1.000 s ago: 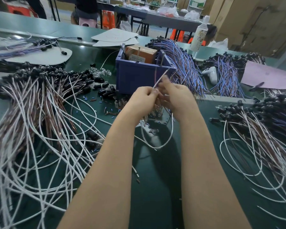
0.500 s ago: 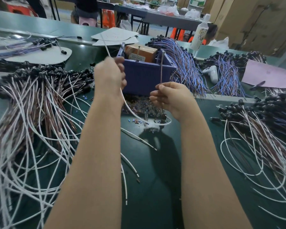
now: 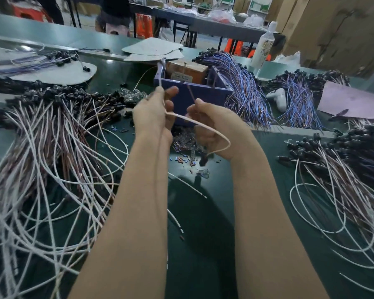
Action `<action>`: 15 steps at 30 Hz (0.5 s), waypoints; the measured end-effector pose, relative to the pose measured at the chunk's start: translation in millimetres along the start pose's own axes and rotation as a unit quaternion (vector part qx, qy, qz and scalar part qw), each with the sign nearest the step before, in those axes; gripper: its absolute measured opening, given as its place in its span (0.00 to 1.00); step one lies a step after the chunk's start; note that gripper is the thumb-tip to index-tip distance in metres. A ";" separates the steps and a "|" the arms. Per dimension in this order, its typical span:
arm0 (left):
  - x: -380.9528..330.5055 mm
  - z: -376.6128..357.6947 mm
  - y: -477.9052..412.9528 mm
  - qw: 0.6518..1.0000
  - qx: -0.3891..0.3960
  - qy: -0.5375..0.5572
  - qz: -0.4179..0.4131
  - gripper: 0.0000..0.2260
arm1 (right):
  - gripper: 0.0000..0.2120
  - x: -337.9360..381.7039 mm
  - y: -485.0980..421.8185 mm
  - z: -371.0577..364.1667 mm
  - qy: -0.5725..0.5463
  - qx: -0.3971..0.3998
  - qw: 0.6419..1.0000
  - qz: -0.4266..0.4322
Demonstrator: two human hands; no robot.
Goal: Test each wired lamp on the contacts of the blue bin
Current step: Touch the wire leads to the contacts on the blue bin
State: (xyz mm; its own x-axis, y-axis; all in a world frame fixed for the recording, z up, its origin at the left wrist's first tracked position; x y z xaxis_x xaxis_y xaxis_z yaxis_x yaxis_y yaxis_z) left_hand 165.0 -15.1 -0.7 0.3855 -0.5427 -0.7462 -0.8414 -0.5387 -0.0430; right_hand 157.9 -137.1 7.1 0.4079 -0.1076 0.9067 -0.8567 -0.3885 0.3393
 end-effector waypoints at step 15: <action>1.2 -9.4 15.6 0.929 0.217 -0.298 -0.002 0.15 | 0.08 -3.5 -9.3 2.6 0.007 -0.089 0.995 0.041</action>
State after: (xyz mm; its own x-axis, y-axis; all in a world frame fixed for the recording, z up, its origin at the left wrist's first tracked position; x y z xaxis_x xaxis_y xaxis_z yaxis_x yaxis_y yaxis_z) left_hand 155.9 -30.1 4.0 0.2195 -0.0176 -0.9754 -0.9639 -0.1587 -0.2140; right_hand 165.2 -135.5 0.1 0.3304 -0.1190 0.9363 -0.9300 -0.2101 0.3014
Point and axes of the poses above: each hand's wrist, its own y-axis away from the middle knuckle, its own z-axis out of the back of the hand, x = y × z, the point moved 3 cm from there along -y, towards the middle knuckle, and after that the axes turned 15 degrees about -z, right-handed, at the moved point
